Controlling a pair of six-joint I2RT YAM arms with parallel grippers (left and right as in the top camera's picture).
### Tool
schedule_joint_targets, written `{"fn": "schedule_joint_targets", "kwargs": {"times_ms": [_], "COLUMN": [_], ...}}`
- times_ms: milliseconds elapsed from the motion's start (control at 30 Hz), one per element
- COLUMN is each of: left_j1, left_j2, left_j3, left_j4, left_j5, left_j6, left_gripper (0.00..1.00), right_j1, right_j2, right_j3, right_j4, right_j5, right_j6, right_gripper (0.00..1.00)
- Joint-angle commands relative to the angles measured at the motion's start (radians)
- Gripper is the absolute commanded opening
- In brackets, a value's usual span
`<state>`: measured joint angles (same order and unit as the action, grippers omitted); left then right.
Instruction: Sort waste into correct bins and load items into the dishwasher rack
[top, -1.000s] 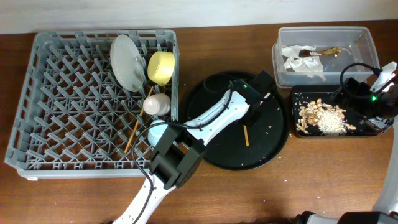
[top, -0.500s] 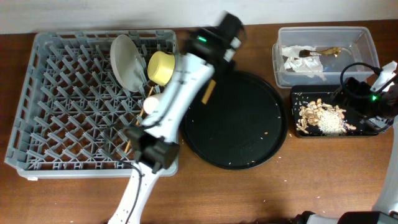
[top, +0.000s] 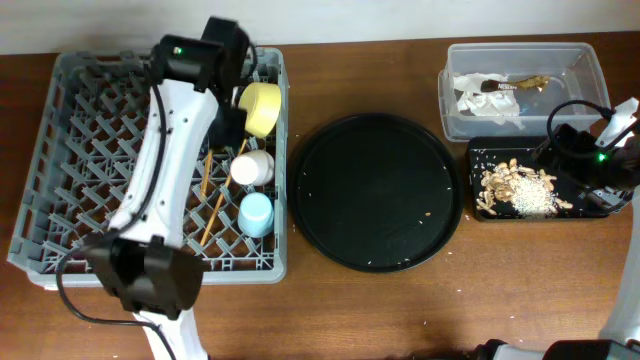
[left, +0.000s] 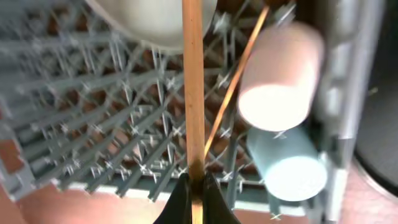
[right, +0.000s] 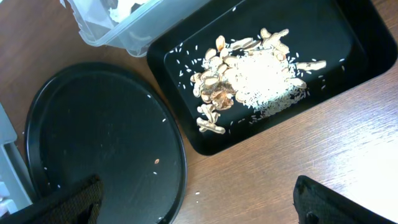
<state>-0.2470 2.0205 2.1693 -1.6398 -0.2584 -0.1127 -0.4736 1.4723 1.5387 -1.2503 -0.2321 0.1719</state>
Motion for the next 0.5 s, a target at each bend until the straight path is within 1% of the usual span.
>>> {"fn": "schedule_joint_targets", "kwargs": {"times_ms": [0,67,133,167,200,233,267,300,400,433,467], "left_j1": [0.014,0.030,0.043,0.048,0.049,0.049,0.049,0.049,0.049,0.046,0.046], "left_j2": [-0.022,-0.022,-0.022,-0.022,-0.022,-0.022,-0.022,-0.022,-0.026,-0.032,-0.042], "left_j3": [-0.264,-0.418,-0.454,-0.454,-0.454,-0.443,-0.419,-0.365,-0.128,-0.021,0.043], "left_j4": [0.182,0.266,0.286,0.294,0.297,0.298,0.296,0.282,0.204,0.183,0.183], "left_j5": [0.026,0.026,0.027,0.026,0.027,0.027,0.027,0.031,0.035,0.070,0.110], "left_j6": [-0.014,-0.014,-0.014,-0.014,-0.014,-0.014,-0.014,-0.014,-0.014,-0.013,-0.002], "left_gripper": [0.00,0.00,0.00,0.05,0.15,0.44,0.56,0.61,0.62,0.62,0.63], "right_j1": [0.002,0.002,0.002,0.002,0.002,0.002,0.002,0.002,0.002,0.002,0.002], "right_j2": [-0.011,-0.011,-0.011,-0.011,-0.011,-0.011,-0.011,-0.011,-0.011,-0.011,-0.012], "right_j3": [0.000,0.000,0.000,0.000,0.000,0.000,0.000,0.000,0.000,0.000,0.001], "right_j4": [-0.003,-0.003,-0.003,-0.003,-0.003,-0.003,-0.003,-0.003,-0.002,0.001,0.000], "right_j5": [0.009,0.009,0.009,0.009,0.009,0.009,0.009,0.009,0.009,0.008,0.008], "right_j6": [-0.011,-0.011,-0.011,-0.011,-0.011,-0.011,-0.011,-0.011,-0.011,-0.011,-0.011], "right_gripper": [0.99,0.99,0.98,0.99,0.98,0.99,0.99,0.98,0.99,0.99,0.99]}}
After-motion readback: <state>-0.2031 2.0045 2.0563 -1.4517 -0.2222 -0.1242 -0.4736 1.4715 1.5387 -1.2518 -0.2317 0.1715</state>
